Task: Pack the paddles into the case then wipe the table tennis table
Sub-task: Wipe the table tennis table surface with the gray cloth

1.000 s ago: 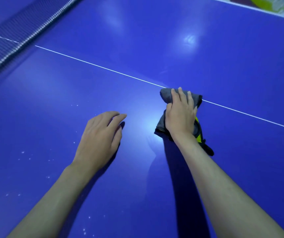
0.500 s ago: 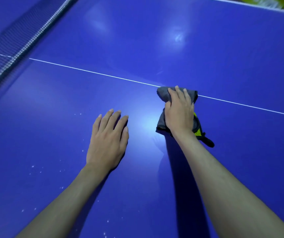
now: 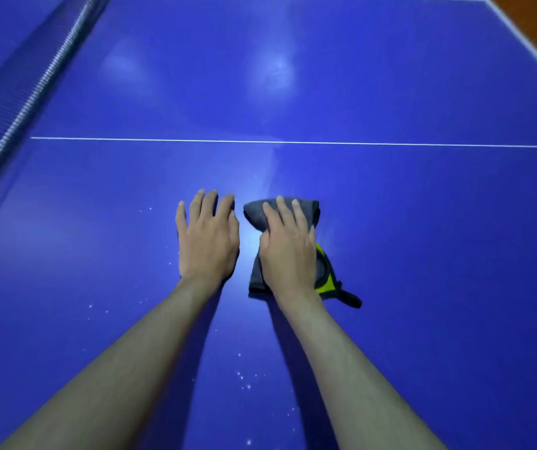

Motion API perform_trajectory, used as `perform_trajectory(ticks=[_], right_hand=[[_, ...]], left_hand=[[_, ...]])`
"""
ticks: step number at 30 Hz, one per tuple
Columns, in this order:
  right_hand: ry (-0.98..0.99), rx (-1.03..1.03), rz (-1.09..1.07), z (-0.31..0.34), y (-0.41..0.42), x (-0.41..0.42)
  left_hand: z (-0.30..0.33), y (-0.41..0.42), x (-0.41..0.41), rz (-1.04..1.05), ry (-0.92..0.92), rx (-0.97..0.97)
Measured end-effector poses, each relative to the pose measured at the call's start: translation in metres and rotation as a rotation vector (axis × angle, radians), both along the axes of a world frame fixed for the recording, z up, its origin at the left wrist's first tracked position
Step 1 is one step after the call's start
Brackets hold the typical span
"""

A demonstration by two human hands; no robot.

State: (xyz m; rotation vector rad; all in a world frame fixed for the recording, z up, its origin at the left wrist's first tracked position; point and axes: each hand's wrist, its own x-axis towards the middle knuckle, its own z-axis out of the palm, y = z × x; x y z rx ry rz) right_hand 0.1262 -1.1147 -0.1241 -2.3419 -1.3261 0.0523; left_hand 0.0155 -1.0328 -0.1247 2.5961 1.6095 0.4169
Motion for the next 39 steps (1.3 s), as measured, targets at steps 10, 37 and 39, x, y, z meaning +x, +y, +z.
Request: perform_trajectory(ticks=[10,37,39], right_hand=[[-0.010,-0.049,0.010,-0.002,-0.002,-0.005],[0.060,-0.009,0.063,0.002,0.030,-0.049],[0.042,-0.024,0.077,0.002,0.006,-0.078]], left_hand=[[0.002,-0.001,-0.003,-0.024,0.060,-0.039],[0.032,0.025,-0.056,-0.057,-0.399,-0.018],[0.032,0.045,-0.082,-0.070,-0.323,0.004]])
